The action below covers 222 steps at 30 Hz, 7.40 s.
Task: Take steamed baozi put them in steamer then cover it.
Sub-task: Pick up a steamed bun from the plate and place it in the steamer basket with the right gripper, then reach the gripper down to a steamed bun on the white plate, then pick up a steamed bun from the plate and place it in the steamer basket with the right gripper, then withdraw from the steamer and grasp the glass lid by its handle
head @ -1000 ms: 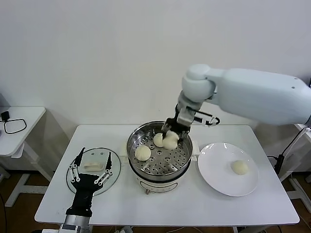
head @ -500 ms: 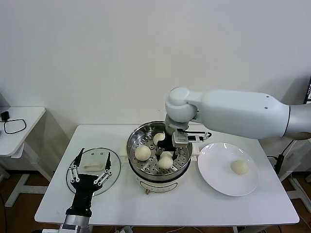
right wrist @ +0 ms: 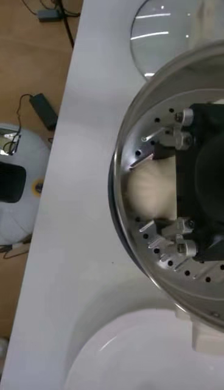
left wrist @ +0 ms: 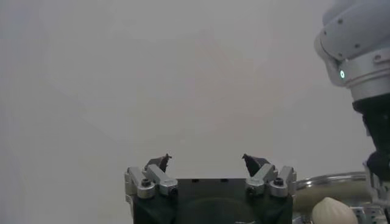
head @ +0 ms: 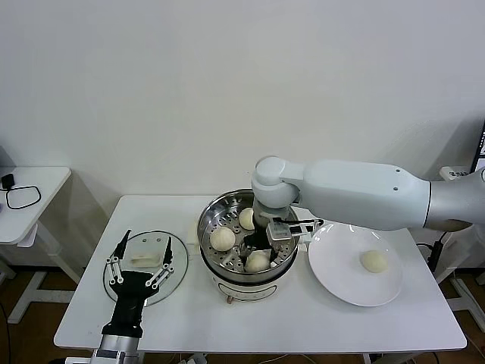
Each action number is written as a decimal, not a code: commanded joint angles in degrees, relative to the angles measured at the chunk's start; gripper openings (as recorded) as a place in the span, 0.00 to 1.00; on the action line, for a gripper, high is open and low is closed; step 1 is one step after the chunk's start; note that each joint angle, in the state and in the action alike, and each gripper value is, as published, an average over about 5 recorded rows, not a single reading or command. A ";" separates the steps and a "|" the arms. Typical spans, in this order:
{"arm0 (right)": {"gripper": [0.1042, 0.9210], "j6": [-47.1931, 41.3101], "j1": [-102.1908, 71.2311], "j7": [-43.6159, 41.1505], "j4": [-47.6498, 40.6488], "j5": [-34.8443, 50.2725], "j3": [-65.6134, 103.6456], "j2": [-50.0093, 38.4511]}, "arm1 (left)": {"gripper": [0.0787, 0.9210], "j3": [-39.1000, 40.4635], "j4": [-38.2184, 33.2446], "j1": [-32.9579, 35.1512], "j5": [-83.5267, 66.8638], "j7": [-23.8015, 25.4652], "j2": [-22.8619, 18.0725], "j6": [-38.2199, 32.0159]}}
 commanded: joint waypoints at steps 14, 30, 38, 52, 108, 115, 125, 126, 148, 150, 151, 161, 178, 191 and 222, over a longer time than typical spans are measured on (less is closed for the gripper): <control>0.88 -23.88 6.71 -5.64 -11.19 21.89 9.35 -15.10 | 0.88 0.66 0.05 -0.20 0.02 -0.04 0.33 -0.10; 0.88 -41.04 -2.05 -5.88 -30.88 24.86 3.34 -27.41 | 0.88 1.24 -0.32 -0.07 0.20 -0.01 0.57 0.12; 0.88 -39.61 -11.73 -2.67 -32.50 20.96 7.90 -28.16 | 0.88 0.66 -0.50 0.34 0.23 -0.03 0.25 0.12; 0.88 -38.58 -23.17 -0.12 -35.84 15.59 15.77 -25.74 | 0.88 0.14 -0.57 1.29 0.43 -0.29 -0.25 -0.35; 0.62 -52.23 25.57 -5.13 -8.17 48.87 -19.27 -2.28 | 0.88 1.07 -1.58 0.37 0.41 -0.33 0.28 -0.29; 0.62 -53.67 17.89 -1.22 -8.97 46.88 -19.00 0.05 | 0.88 0.66 -1.91 0.56 0.31 -0.42 0.19 -0.14; 0.61 -53.62 12.05 0.83 -15.94 42.55 -17.54 3.20 | 0.88 0.34 -1.77 0.50 0.25 -0.60 0.14 -0.19; 0.61 -53.65 11.79 1.08 -16.19 42.59 -17.55 3.34 | 0.88 0.31 -1.67 0.37 0.23 -0.62 0.15 -0.18; 0.73 -53.81 9.17 4.68 -18.11 43.04 -17.99 5.32 | 0.88 -0.33 -1.41 0.08 0.06 -1.07 0.58 -0.41; 0.80 -53.72 9.41 4.65 -17.81 42.97 -17.67 4.95 | 0.88 -0.39 -1.43 0.07 0.06 -1.08 0.58 -0.39; 0.83 -53.65 9.59 4.63 -17.48 42.87 -17.37 4.63 | 0.88 -0.41 -1.44 0.07 0.06 -1.08 0.58 -0.37; 0.88 -45.36 8.80 10.96 -9.69 41.90 -0.08 -8.14 | 0.88 -0.21 -1.02 -0.70 0.67 -1.02 0.77 0.36; 0.88 -22.96 -45.34 92.95 -2.76 38.21 50.55 -26.12 | 0.88 -1.24 9.51 -6.57 24.65 -3.69 2.68 1.31; 0.88 -16.90 -83.25 90.66 -3.87 33.02 84.72 -12.57 | 0.88 -4.04 19.15 -7.65 38.40 -2.63 5.33 -2.50; 0.88 -15.90 -97.77 87.28 0.90 25.92 93.30 -1.02 | 0.88 -4.74 43.73 -19.30 61.73 -4.63 7.15 0.55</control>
